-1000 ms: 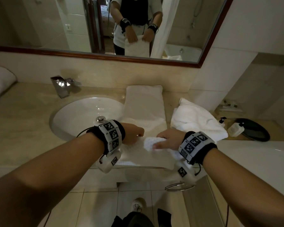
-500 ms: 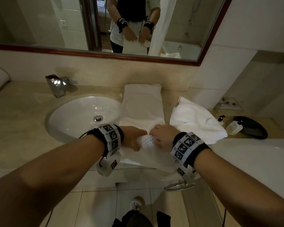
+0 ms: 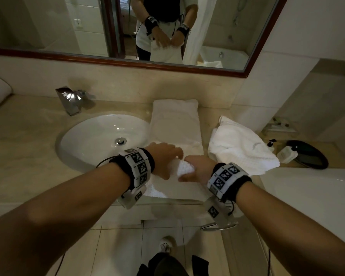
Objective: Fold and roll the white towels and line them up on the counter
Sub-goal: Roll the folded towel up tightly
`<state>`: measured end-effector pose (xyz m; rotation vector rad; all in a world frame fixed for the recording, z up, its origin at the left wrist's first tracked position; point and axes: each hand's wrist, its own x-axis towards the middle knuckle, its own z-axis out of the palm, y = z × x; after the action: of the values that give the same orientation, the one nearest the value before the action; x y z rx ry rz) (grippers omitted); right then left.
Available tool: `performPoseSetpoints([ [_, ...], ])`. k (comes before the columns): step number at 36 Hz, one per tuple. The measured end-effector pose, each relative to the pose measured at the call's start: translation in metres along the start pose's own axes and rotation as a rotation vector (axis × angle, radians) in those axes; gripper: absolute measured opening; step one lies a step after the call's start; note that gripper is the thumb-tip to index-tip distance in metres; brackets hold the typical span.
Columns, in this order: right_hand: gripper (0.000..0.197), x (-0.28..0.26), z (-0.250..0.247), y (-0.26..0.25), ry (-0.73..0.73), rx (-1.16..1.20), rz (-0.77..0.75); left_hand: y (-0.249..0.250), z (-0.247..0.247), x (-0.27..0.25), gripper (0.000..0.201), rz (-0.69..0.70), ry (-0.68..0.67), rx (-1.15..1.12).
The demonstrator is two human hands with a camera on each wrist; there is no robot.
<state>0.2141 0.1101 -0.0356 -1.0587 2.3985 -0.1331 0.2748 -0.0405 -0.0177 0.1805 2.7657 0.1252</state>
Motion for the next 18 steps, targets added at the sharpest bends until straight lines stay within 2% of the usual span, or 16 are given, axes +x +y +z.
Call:
performPoseSetpoints([
  [2,0.049,-0.001,-0.005,0.0,0.017,0.077,0.001,0.004,0.002,0.0,0.06,-0.007,-0.026,-0.069],
  [4,0.042,-0.002,-0.008,0.001,0.016,0.062,0.007,0.007,0.003,-0.001,0.047,-0.018,-0.05,-0.128],
  [6,0.042,-0.003,-0.008,0.004,0.033,0.051,0.026,0.008,0.003,-0.002,0.042,-0.037,-0.084,-0.175],
  [8,0.056,-0.005,-0.005,0.003,0.052,0.091,0.026,0.007,0.003,-0.001,0.044,-0.065,-0.133,-0.276],
  [10,0.08,-0.007,0.001,0.002,0.068,0.045,0.012,0.004,0.003,-0.001,0.047,-0.099,-0.16,-0.393],
  [12,0.089,-0.008,0.007,0.002,0.118,-0.051,-0.007,0.001,0.003,-0.001,0.05,-0.128,-0.185,-0.475],
  [15,0.068,-0.008,0.012,0.004,0.114,-0.086,-0.002,-0.001,0.001,-0.001,0.051,-0.129,-0.274,-0.476],
  [18,0.039,-0.009,0.015,0.004,0.087,-0.106,0.006,0.0,-0.002,0.0,0.06,-0.145,-0.34,-0.29],
])
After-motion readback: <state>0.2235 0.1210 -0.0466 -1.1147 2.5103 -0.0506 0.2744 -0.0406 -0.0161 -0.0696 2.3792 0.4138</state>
